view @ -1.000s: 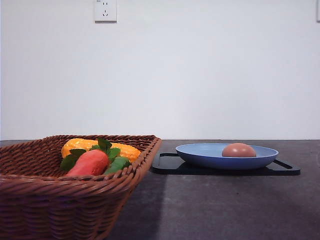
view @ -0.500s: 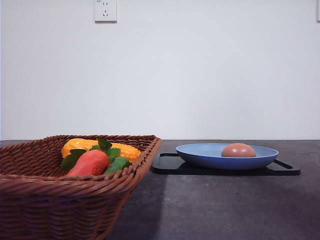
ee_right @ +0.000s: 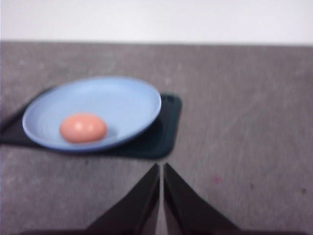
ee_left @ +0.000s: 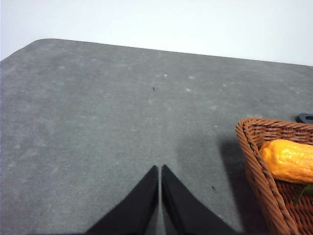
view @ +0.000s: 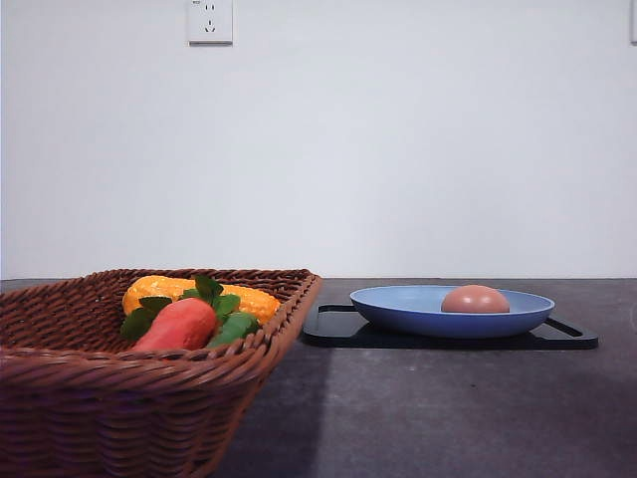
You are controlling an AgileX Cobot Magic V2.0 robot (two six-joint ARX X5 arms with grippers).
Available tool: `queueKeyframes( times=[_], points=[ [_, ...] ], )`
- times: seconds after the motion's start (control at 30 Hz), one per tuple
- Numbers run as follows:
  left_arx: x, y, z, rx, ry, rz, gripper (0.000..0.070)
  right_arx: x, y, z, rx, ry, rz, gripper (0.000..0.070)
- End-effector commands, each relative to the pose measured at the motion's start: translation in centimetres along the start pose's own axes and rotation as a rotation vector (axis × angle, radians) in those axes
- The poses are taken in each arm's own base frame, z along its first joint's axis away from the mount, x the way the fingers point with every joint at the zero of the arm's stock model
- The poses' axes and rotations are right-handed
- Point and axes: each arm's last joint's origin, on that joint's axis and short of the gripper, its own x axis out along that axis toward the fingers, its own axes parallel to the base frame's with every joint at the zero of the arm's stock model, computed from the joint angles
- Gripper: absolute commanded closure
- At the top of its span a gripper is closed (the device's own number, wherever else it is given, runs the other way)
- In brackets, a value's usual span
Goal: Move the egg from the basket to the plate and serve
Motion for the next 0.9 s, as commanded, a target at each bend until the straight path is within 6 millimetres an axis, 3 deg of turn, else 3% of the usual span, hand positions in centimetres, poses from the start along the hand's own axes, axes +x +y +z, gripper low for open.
queueKeyframes(
  times=[0.0, 0.87],
  points=[
    [0.26, 0.12, -0.93, -0.004, 0.03, 0.004, 0.07, 0.04, -0.01, -0.16, 0.033, 0.0, 0.003, 0.07],
    [0.26, 0.12, -0.93, -0.004, 0.03, 0.004, 0.07, 0.04, -0.06, -0.15, 0.032, -0.002, -0.013, 0.07]
  ],
)
